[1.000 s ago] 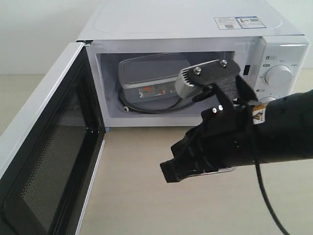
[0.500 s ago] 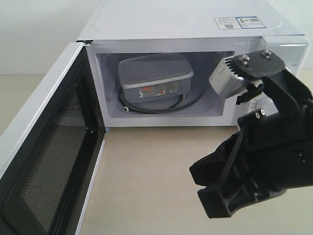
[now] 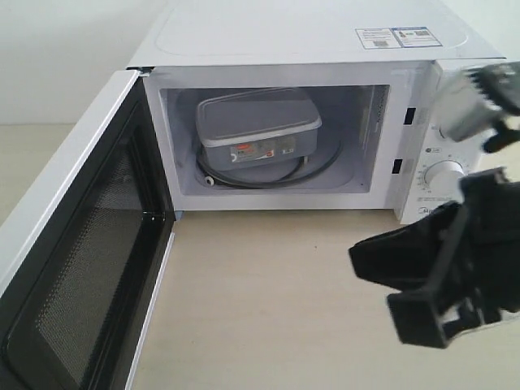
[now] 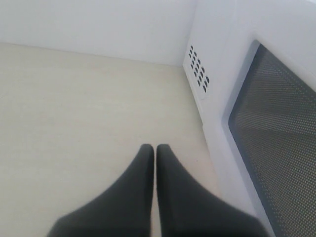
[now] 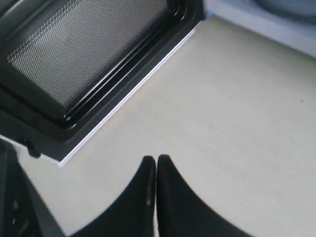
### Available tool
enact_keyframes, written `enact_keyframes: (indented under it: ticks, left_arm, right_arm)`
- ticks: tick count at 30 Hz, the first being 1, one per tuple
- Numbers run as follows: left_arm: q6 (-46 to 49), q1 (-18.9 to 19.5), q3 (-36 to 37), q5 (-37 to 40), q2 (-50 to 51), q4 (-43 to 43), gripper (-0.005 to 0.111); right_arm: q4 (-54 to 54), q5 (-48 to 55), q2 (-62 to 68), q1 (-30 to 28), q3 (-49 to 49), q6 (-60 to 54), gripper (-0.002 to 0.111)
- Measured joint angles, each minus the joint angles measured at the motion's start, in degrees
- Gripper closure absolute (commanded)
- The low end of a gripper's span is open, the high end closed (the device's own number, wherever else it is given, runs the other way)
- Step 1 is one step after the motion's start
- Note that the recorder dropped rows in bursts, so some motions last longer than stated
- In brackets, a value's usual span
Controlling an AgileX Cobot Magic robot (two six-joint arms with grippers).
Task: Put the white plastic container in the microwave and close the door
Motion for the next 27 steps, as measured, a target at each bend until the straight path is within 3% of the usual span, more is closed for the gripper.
enact_keyframes:
  ticks: [7,18,22,27]
  left_arm:
    - [0.0,0.0,0.0,0.0,0.0,0.0,0.103]
    - [0.0,0.0,0.0,0.0,0.0,0.0,0.103]
    - [0.0,0.0,0.0,0.0,0.0,0.0,0.103]
    - [0.0,0.0,0.0,0.0,0.0,0.0,0.103]
  right_arm:
    - [2.21,-12.94,-19.65,-9.14,14.92,0.0,0.108]
    - [0.84,-16.26,-47.71,-24.07,27.36,-2.08,0.108]
    - [0.76,-17.1,-50.63,-28.26,28.42,-2.3,0.108]
    - [0.87,-18.54,-50.65,-29.42,28.56,-2.2,0.108]
